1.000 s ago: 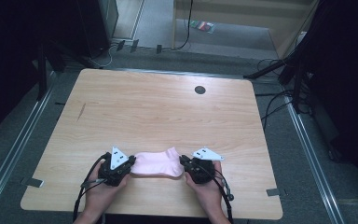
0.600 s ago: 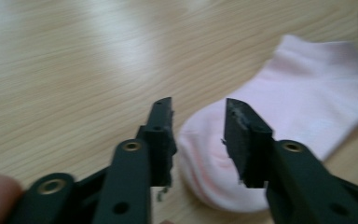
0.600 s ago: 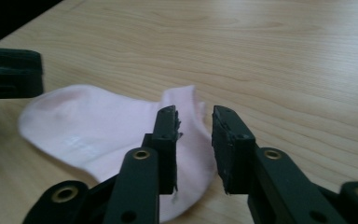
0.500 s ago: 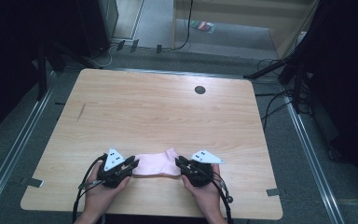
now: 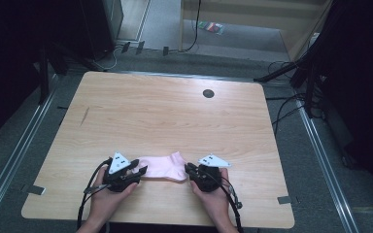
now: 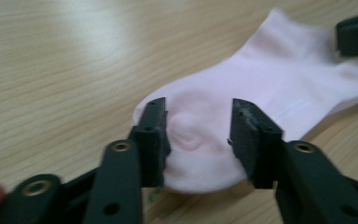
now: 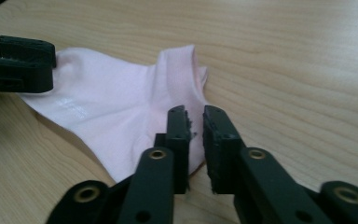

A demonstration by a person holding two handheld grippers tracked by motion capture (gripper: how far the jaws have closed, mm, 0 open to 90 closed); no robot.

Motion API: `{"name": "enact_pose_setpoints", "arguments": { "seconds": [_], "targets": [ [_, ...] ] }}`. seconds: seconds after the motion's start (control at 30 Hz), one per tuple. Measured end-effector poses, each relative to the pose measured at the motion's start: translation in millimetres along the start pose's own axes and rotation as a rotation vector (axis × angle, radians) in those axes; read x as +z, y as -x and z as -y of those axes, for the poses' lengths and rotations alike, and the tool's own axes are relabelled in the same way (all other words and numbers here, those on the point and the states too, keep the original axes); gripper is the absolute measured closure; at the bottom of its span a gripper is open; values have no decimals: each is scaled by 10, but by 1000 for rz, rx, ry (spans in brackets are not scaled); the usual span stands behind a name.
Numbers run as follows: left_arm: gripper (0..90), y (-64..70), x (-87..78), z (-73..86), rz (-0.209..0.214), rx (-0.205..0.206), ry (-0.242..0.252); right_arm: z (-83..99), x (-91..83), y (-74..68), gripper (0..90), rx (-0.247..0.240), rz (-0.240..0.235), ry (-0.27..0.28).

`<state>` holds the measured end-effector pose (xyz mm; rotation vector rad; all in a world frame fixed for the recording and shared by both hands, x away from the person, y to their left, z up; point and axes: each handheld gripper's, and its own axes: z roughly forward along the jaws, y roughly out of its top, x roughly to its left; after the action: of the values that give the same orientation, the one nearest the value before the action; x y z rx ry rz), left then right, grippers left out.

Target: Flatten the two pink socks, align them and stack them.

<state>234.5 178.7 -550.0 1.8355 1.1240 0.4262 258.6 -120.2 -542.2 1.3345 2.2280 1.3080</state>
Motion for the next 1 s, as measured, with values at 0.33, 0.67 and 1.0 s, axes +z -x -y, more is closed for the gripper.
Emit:
{"name": "enact_pose_setpoints", "arguments": {
  "seconds": [0.33, 0.67, 1.0],
  "targets": [
    [122, -301, -325, 10, -113, -81, 129, -55, -343, 216, 259, -3, 75, 118],
    [12, -729, -691, 166, -182, -171, 146, 90, -707, 613, 0, 49, 204, 107],
    [0, -1004, -877, 334, -297, -140, 64, 360, -1059, 1057, 0, 69, 284, 108]
  ]
}}
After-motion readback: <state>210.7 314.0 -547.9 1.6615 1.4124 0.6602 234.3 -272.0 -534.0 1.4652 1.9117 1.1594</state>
